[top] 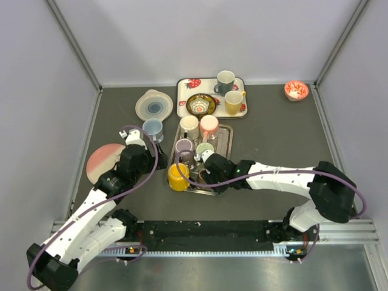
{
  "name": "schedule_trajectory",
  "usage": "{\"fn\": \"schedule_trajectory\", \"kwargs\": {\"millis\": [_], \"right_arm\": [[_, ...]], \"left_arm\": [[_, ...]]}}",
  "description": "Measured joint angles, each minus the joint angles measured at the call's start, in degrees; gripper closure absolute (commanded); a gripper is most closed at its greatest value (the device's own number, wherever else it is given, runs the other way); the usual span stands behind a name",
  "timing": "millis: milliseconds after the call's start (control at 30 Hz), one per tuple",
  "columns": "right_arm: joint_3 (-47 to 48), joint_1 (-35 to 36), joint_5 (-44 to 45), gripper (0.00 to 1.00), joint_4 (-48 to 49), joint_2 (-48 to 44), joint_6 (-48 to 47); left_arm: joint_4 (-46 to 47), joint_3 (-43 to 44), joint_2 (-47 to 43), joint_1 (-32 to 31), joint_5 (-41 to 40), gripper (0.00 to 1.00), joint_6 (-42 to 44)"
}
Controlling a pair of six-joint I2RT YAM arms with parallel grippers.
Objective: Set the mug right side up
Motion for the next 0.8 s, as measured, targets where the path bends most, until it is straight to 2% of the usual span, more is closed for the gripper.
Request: {"fn": "schedule_trajectory", "kwargs": {"millis": [167,333,733,800], "right_arm": [[0.22,0.00,0.28,0.47,0.98,2.19,-0.20],[1.57,0.00,0.44,0.48,2.34,2.43,-0.24],[2.71,0.00,1.36,0.70,4.66,5.01,-0.13],[2.71,0.00,1.55,0.77,4.68,5.05,-0.11]], "left_arm": [[-0.02,-0.04,-0.42,0.00,-0.07,0.08,0.00],[-0.02,-0.04,-0.57,0.00,-0.07,0.08,0.02],[0.09,-0.61,-0.57,0.00,0.00,0.09,0.00],[0.22,-0.72,-0.57,0.00,0.00,0.09,0.00]]}}
